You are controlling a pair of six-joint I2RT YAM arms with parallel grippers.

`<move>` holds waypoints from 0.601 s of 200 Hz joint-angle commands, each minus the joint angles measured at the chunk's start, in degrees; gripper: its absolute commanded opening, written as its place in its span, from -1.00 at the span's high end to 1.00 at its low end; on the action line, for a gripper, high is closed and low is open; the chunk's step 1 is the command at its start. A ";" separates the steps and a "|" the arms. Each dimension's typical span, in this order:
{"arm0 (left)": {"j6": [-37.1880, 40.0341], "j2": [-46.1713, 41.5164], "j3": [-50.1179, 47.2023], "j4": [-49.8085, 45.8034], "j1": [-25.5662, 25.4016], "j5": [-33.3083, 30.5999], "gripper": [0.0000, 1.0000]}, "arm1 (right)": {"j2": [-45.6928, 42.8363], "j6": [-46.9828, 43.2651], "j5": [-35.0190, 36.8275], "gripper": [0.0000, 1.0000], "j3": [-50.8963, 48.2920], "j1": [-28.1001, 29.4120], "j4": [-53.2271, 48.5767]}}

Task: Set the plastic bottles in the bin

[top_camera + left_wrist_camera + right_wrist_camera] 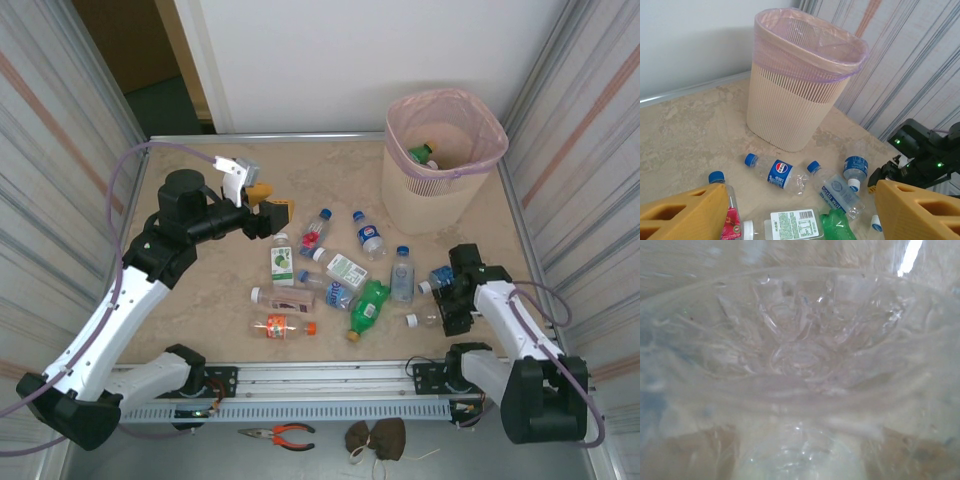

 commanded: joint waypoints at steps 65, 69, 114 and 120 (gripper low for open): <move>-1.47 2.49 2.42 1.09 0.13 1.41 -0.55 | -18.99 -41.34 2.48 -0.18 11.50 -0.66 8.74; -1.45 2.56 2.53 1.06 0.10 1.45 -0.55 | -20.27 -44.07 0.46 -0.19 11.53 -0.67 10.93; -1.80 3.03 3.36 0.93 0.12 2.82 -0.56 | -26.72 -74.64 -11.74 -0.12 12.15 -0.57 23.81; -2.00 3.03 3.33 0.98 0.13 3.01 -0.56 | -26.24 -79.64 -14.75 -0.12 12.95 -0.63 23.71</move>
